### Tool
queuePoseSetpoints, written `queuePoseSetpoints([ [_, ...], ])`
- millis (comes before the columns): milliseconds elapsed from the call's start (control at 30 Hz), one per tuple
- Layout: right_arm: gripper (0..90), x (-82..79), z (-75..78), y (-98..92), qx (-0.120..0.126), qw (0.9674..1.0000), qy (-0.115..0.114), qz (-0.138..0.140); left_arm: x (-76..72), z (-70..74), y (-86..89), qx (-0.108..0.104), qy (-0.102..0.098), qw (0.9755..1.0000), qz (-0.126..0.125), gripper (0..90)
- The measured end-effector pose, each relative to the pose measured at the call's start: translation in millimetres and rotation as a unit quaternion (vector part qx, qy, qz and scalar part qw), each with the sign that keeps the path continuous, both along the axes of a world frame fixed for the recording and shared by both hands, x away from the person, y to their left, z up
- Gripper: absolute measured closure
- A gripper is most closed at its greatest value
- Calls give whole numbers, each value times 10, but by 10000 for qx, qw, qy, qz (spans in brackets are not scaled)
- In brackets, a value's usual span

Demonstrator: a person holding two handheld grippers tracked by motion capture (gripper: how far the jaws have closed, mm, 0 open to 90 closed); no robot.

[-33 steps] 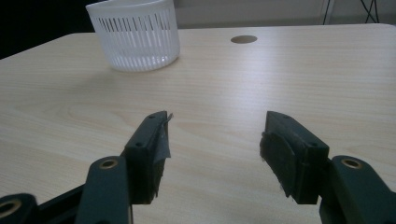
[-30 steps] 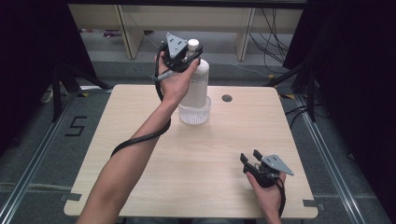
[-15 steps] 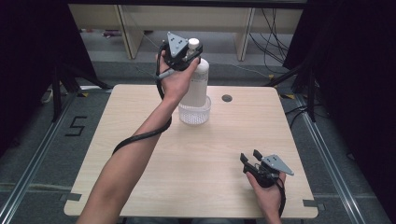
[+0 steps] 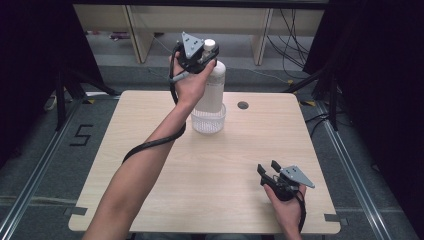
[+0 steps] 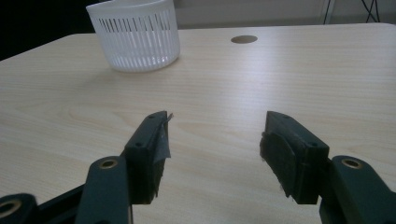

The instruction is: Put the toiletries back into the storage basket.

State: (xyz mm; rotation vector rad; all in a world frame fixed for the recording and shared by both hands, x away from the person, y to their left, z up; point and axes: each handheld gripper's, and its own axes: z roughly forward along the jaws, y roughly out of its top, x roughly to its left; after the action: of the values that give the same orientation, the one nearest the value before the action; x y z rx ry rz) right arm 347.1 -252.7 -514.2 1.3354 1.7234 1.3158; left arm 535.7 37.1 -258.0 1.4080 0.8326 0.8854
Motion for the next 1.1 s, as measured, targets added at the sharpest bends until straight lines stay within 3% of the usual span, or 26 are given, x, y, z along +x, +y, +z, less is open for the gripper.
queuePoseSetpoints([
  [300, 416, 0, -1, -3, -2, 10000, -7, 23, 39, -31, -18, 5, 41, 10000, -1, 592],
  [467, 416, -6, -3, 18, 170, 9998, 78, 24, 78, -67, -18, 35, 84, 10000, 19, 592],
  [633, 415, -3, -1, -4, 10, 10000, 17, -1, 98, -95, -21, 58, 131, 9999, 31, 591],
  [667, 415, -5, -3, 7, 100, 9999, 31, -4, 107, -100, -21, 35, 133, 9999, 44, 591],
  [1100, 415, -3, -4, 7, 89, 10000, 34, -5, 168, -172, 0, 78, 178, 9998, 84, 591],
])
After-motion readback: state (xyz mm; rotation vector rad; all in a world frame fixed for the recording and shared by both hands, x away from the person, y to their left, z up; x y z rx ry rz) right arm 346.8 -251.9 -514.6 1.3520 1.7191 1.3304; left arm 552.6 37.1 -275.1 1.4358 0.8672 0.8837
